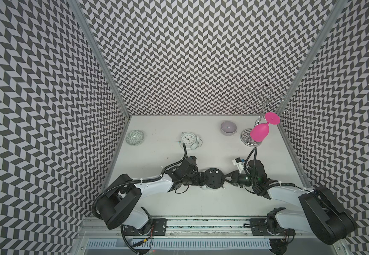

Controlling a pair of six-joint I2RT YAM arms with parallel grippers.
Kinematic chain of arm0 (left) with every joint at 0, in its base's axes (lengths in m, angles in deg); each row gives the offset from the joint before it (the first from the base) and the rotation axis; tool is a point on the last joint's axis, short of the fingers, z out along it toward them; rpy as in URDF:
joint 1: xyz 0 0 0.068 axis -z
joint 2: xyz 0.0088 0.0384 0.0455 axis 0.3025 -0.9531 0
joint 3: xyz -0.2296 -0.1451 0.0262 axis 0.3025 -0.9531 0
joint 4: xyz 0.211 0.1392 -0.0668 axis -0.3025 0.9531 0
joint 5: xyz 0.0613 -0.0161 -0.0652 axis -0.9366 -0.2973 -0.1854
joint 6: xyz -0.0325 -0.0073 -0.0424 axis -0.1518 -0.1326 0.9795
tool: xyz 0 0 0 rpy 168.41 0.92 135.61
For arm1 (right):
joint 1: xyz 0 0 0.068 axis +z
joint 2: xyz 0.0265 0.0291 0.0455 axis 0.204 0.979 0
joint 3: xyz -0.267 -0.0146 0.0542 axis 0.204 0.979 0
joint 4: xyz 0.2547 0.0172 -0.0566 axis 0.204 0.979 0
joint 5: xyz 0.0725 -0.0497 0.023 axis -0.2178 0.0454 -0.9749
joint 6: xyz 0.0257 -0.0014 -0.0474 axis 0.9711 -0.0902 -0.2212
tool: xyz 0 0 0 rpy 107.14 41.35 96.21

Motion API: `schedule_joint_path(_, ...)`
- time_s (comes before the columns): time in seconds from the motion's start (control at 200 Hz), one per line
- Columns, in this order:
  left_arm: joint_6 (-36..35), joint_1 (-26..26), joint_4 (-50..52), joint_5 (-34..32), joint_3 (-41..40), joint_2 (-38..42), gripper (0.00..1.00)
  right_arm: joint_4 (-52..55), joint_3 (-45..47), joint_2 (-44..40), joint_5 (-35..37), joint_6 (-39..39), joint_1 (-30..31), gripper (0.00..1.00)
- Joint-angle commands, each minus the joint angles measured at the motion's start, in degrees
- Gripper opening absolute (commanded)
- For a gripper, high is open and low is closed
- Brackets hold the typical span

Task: Insert the battery into the alarm
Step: Install the cover on the alarm.

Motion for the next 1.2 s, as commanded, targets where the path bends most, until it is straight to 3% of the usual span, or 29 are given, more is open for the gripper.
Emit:
schedule_joint_path(0.0, -0.19, 0.25, 0.98, -0.36, 0.55, -0.35, 0.89, 0.81, -2.17, 0.97, 0.47, -1.04, 0.82, 0.00)
schedule_joint_path(0.155, -0.27, 0.21, 1.66, -1.00, 0.62, 0.10, 0.89, 4.47, -3.17, -0.25, 1.91, -1.45, 0.83, 0.16)
schedule_joint_path(0.27, -0.70, 0.23, 3.08, -2.57, 1.27, 0.61, 0.89, 7.66, -4.60, -1.55, 2.91, -2.59, 0.76, 0.22)
schedule_joint_path(0.646, -0.98, 0.18, 3.11, -2.84, 1.26, 0.85, 0.89, 12.48, -6.95, -2.81, 3.77, -4.02, 0.83, 0.31)
schedule_joint_path(0.826, -1.06, 0.17, 2.96, -2.70, 1.23, 0.58, 0.89, 12.44, -6.95, -3.70, 3.68, -3.89, 0.83, 0.31)
schedule_joint_path(0.931, -0.99, 0.09, 2.78, -2.48, 1.22, 0.41, 0.89, 11.74, -6.79, -2.55, 2.68, -3.71, 0.83, 0.23)
schedule_joint_path(1.197, -0.89, 0.05, 2.70, -2.40, 0.93, 0.54, 0.89, 9.22, -6.03, -0.23, 0.90, -2.81, 1.18, 0.15)
